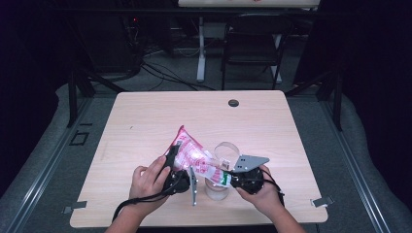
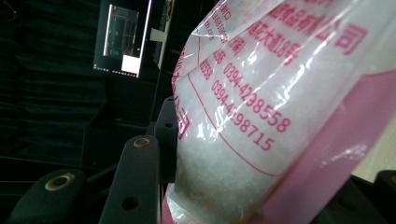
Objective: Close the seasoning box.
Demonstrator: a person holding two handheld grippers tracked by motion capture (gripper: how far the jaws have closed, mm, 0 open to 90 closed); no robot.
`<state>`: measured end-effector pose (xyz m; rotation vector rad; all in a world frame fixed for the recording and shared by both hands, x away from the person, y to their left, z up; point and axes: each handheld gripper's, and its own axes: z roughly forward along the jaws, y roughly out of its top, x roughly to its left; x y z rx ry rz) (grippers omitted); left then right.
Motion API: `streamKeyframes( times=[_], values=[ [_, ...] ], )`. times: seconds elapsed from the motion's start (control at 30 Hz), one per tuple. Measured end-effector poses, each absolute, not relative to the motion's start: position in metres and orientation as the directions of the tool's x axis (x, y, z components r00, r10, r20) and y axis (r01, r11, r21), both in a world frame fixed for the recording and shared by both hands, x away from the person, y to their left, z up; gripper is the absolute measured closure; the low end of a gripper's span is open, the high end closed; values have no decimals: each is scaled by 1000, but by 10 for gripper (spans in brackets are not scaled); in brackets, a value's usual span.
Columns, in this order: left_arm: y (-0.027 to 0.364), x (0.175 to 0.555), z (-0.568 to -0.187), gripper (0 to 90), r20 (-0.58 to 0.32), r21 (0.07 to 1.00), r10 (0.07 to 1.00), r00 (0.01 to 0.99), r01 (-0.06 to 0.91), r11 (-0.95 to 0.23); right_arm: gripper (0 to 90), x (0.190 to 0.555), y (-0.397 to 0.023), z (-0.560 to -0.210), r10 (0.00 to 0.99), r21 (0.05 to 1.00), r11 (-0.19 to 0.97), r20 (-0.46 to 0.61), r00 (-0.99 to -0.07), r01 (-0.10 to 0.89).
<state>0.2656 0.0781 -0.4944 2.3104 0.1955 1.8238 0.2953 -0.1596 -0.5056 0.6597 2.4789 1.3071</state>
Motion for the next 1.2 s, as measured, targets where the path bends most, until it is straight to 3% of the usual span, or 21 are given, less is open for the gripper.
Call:
streamKeyframes(
  times=[1.2],
  values=[
    [76, 259, -492, 638, 956, 230, 220, 193, -34, -973, 900, 294, -162, -504, 505, 834, 485, -21, -863, 263]
  ],
)
